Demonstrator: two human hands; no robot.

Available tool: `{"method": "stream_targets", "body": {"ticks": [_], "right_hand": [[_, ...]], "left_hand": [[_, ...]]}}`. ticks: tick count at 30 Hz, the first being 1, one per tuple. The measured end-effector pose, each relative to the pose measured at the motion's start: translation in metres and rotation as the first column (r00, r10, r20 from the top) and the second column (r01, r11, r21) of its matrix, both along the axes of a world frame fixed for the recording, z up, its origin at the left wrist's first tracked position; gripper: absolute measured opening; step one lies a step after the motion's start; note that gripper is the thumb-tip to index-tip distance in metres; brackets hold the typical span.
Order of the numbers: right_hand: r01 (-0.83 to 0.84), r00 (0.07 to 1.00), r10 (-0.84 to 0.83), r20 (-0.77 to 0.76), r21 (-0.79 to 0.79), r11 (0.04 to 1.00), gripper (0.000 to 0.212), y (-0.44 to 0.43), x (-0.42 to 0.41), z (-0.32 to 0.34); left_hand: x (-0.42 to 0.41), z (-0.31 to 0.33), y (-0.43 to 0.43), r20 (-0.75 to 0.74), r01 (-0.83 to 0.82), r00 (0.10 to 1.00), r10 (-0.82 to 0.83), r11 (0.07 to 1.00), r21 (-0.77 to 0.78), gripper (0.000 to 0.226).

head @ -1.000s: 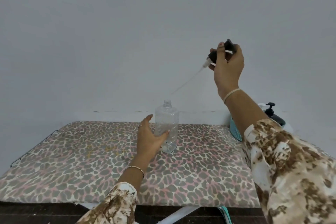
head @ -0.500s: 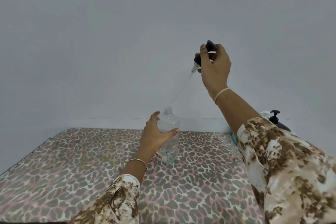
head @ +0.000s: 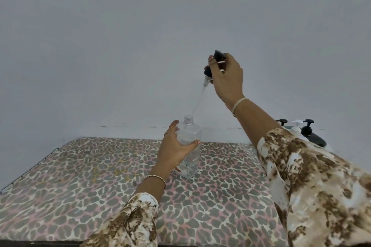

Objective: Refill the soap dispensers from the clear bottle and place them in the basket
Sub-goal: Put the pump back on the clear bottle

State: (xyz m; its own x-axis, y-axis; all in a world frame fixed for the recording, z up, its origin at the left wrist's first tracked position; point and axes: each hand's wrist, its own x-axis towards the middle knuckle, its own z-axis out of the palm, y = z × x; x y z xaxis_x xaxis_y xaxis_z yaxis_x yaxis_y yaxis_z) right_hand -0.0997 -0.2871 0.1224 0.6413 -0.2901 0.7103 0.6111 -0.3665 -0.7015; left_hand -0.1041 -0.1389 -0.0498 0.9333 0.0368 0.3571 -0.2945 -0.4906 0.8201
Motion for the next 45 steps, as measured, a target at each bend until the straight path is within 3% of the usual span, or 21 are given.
{"method": "stream_targets", "body": {"ticks": [5,10,17,20,25,29,38,40,45], "right_hand": [[-0.045,0.983,0.004,-0.186,-0.215,0.976,0.028,0.012,0.010,-0.027],[-0.167,0.933,0.066,-0.353,-0.263,0.950,0.033,0.025,0.018,-0.054],[-0.284,0.883,0.167,-0.439,-0.216,0.934,0.039,0.025,0.021,-0.085],[-0.266,0.883,0.165,-0.440,-0.181,0.947,0.045,0.023,0.021,-0.098],[-0.265,0.886,0.196,-0.420,-0.113,0.958,0.019,0.021,0.015,-0.107],[-0.241,0.898,0.169,-0.407,-0.133,0.961,0.018,0.019,0.016,-0.111],[-0.004,0.892,-0.165,-0.421,-0.371,0.928,0.054,0.033,0.010,-0.102],[-0.020,0.900,-0.141,-0.414,-0.361,0.932,0.056,0.035,0.009,-0.105],[-0.167,0.915,0.096,-0.391,-0.150,0.975,0.024,0.035,0.014,-0.124]], "left_hand": [[-0.002,-0.002,0.000,0.011,-0.014,1.000,0.014,1.000,-0.012,0.097],[-0.004,-0.003,-0.001,0.023,-0.039,0.999,0.039,0.999,-0.014,0.096],[-0.004,-0.002,-0.001,-0.003,-0.008,1.000,0.008,0.999,-0.039,0.096],[-0.002,-0.002,-0.001,-0.016,-0.005,1.000,0.004,0.999,-0.047,0.095],[0.001,-0.002,-0.003,-0.035,-0.007,0.999,0.005,0.999,-0.049,0.095],[0.001,-0.001,-0.003,-0.037,0.005,0.999,-0.008,0.997,-0.075,0.096],[-0.003,-0.002,-0.003,-0.032,0.027,0.999,-0.031,0.995,-0.098,0.103],[-0.003,-0.001,-0.003,-0.043,0.020,0.999,-0.023,0.997,-0.072,0.102],[0.000,0.002,-0.003,-0.057,0.011,0.998,-0.013,0.999,-0.050,0.098]]}}
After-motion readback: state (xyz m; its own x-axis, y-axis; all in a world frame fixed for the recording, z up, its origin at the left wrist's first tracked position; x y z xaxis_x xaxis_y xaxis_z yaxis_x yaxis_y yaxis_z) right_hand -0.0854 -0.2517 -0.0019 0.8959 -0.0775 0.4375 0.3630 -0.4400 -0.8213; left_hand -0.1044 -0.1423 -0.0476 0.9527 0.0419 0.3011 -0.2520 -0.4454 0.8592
